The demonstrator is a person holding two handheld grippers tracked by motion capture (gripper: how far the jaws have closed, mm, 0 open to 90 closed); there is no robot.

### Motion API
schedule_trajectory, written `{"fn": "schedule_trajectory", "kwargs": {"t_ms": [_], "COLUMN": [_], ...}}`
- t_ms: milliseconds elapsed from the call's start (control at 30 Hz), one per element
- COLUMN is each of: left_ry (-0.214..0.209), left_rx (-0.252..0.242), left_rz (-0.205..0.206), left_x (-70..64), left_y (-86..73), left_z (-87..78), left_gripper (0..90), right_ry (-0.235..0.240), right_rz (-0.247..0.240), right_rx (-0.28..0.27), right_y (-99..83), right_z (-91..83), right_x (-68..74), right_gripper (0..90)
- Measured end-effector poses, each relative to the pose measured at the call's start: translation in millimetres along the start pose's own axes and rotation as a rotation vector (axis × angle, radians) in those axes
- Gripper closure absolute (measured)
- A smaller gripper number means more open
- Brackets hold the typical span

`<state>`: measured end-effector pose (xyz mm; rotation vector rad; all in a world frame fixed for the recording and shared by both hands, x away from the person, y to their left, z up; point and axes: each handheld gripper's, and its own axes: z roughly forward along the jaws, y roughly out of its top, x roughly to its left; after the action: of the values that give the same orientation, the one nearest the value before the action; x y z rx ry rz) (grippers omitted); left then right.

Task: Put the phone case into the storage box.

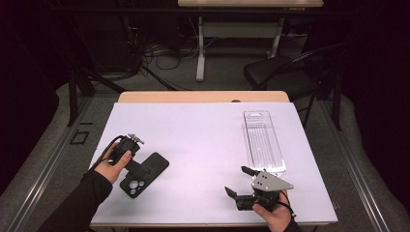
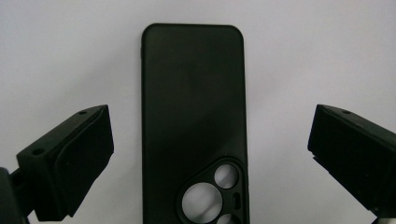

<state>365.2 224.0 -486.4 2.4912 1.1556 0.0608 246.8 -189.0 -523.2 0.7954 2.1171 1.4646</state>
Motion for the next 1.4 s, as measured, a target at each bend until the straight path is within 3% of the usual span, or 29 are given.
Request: {"fn": "schedule_trajectory", "kwargs": {"t_ms": [167, 300, 800, 1033, 1300, 1400], "left_ry": [-0.012, -0.005, -0.047, -0.020, -0.010, -0.004], "left_rx": [0.072, 0.096, 0.151, 0.174, 0.194, 0.196], "left_rz": [-0.021, -0.041, -0.034, -0.003, -0.009, -0.009], "left_x": [5.2, 9.5, 8.1, 5.8, 4.9, 5.9], "left_y": [0.5, 0.1, -1.7, -2.4, -3.2, -3.5], "left_z": [18.1, 27.4, 42.3, 47.5, 50.7, 50.8], "left_gripper": [0.6, 0.6, 0.6, 0.6, 1.7, 5.9], "right_ry": [0.002, 0.004, 0.009, 0.012, 0.012, 0.012], "right_rz": [0.003, 0.004, 0.005, 0.004, 0.002, 0.000], "right_rx": [0.002, 0.011, 0.017, 0.024, 0.024, 0.025], "right_y": [-1.3, -2.7, -5.5, -6.7, -7.6, -7.7], "right_z": [0.4, 1.2, 2.7, 3.5, 3.8, 3.8], "right_x": [0.1, 0.7, 1.2, 2.1, 2.0, 2.0], "right_gripper": [14.5, 14.5, 14.5, 14.5, 14.5, 14.5]}}
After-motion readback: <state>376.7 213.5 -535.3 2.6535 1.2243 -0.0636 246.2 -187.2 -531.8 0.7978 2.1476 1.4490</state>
